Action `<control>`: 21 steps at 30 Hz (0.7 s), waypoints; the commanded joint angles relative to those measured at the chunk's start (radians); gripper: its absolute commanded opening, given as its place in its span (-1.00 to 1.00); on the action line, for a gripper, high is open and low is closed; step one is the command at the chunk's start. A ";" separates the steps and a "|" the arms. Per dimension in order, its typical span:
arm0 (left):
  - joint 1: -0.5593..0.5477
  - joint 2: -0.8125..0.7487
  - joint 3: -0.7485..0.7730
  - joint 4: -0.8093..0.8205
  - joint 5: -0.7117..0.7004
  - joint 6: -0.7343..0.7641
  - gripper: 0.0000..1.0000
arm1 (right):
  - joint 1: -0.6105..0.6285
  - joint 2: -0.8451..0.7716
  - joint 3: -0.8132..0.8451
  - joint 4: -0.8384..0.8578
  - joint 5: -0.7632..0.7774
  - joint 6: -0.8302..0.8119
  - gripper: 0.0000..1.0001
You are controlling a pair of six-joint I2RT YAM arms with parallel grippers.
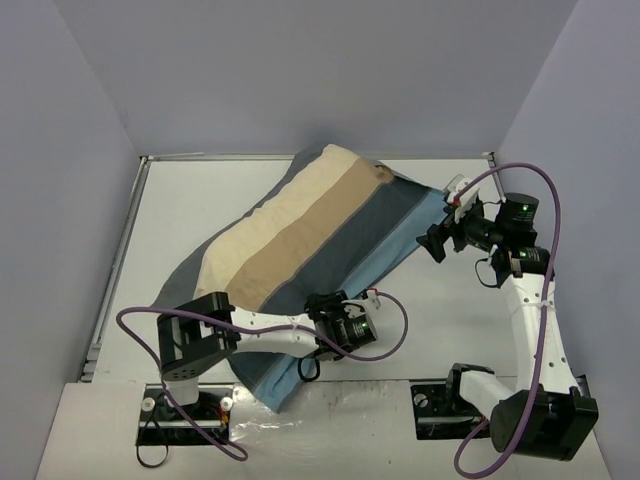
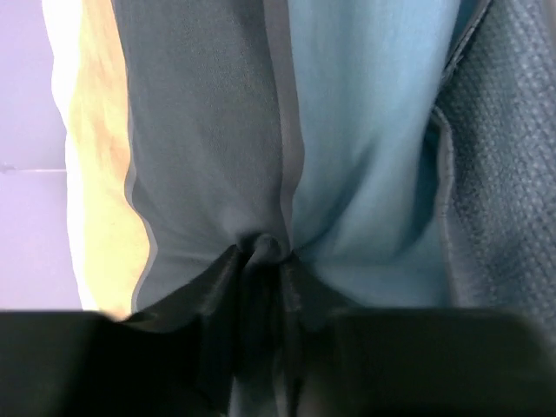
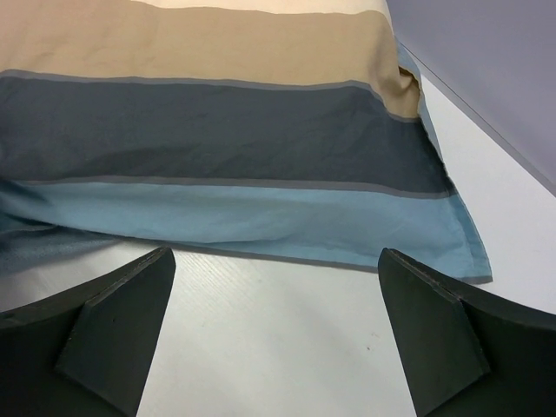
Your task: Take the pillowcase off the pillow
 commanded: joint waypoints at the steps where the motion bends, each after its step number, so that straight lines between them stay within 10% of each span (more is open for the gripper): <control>1: 0.042 -0.046 -0.007 0.019 0.013 -0.001 -0.66 | -0.011 0.000 0.000 0.006 0.017 -0.016 0.99; 3: 0.050 -0.110 -0.007 -0.001 0.034 -0.007 -0.95 | -0.011 -0.006 -0.005 0.000 0.017 -0.088 0.96; 8: 0.082 -0.389 0.031 -0.075 0.322 -0.034 -0.95 | -0.016 -0.039 0.008 -0.262 -0.125 -0.664 0.99; 18: 0.358 -0.810 0.165 -0.236 0.619 -0.016 -0.95 | 0.098 0.115 0.060 -0.329 0.039 -1.056 1.00; 21: 0.366 -0.820 0.153 -0.247 0.643 -0.016 -0.95 | 0.171 0.130 -0.029 -0.081 0.077 -0.906 1.00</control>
